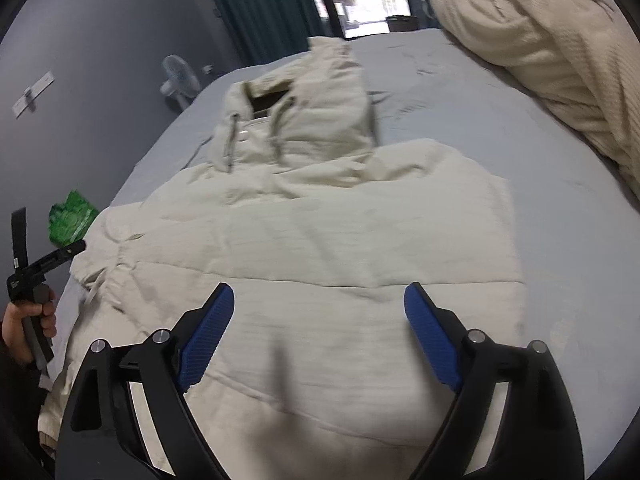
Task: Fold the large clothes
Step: 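Release the sleeve from the right tool and withdraw it, then close the left tool on the other sleeve of the jacket, then fold the sleeve with the left tool across the jacket front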
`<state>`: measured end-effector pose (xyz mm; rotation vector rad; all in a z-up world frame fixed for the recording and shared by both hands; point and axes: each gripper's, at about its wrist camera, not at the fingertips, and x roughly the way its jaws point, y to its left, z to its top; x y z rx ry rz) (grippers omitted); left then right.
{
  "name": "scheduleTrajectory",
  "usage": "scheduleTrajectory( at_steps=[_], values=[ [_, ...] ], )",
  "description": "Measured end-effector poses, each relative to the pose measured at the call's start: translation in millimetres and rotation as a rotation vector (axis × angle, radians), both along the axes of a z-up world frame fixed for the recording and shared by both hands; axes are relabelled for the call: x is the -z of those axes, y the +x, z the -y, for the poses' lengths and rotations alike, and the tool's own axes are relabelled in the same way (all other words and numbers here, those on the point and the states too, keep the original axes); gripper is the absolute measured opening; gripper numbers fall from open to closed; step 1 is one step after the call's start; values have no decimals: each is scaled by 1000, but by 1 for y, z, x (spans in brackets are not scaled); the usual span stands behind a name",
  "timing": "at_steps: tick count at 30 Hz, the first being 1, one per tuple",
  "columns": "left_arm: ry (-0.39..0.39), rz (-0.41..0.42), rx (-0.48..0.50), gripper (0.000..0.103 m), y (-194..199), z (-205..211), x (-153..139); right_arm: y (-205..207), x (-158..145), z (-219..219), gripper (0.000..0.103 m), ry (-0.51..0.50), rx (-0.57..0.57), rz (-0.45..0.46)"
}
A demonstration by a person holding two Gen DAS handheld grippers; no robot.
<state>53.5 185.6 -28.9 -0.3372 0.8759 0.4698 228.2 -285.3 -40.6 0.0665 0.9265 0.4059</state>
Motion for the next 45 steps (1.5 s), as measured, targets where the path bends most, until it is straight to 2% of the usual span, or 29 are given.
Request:
scheduleTrajectory(
  at_steps=[3, 8, 14, 16, 18, 21, 24, 26, 28, 31, 37, 40, 45],
  values=[
    [-72, 1, -92, 95, -11, -37, 7, 4, 3, 14, 88, -13, 39, -8],
    [-135, 27, -269, 95, -46, -94, 16, 9, 11, 28, 91, -48, 84, -31],
    [-323, 88, -450, 95, -87, -151, 46, 7, 10, 28, 93, -61, 89, -19],
    [-377, 142, -458, 94, -96, -162, 54, 6, 10, 27, 93, -69, 83, -15],
    [-415, 194, -435, 86, -99, -169, 60, 7, 10, 27, 93, -70, 83, -17],
    [-428, 222, -421, 72, -100, -177, 69, 6, 11, 27, 93, -74, 86, -18],
    [-397, 245, -405, 51, -97, -182, 70, 7, 13, 27, 93, -82, 88, -23],
    [-357, 249, -407, 22, -95, -183, 67, 8, 15, 26, 93, -90, 89, -27],
    [-331, 287, -405, 13, -98, -185, 61, 9, 16, 25, 93, -94, 87, -32],
    [-280, 353, -383, 9, -98, -178, 39, 10, 17, 25, 93, -95, 86, -32],
    [-152, 438, -259, 7, -83, -140, -12, 10, 18, 25, 93, -97, 88, -34],
    [-118, 467, -184, 5, -75, -111, -35, 10, 17, 26, 93, -92, 93, -32],
    [49, 454, 10, 5, -51, -36, -74, 10, 17, 27, 93, -94, 93, -36]
  ],
)
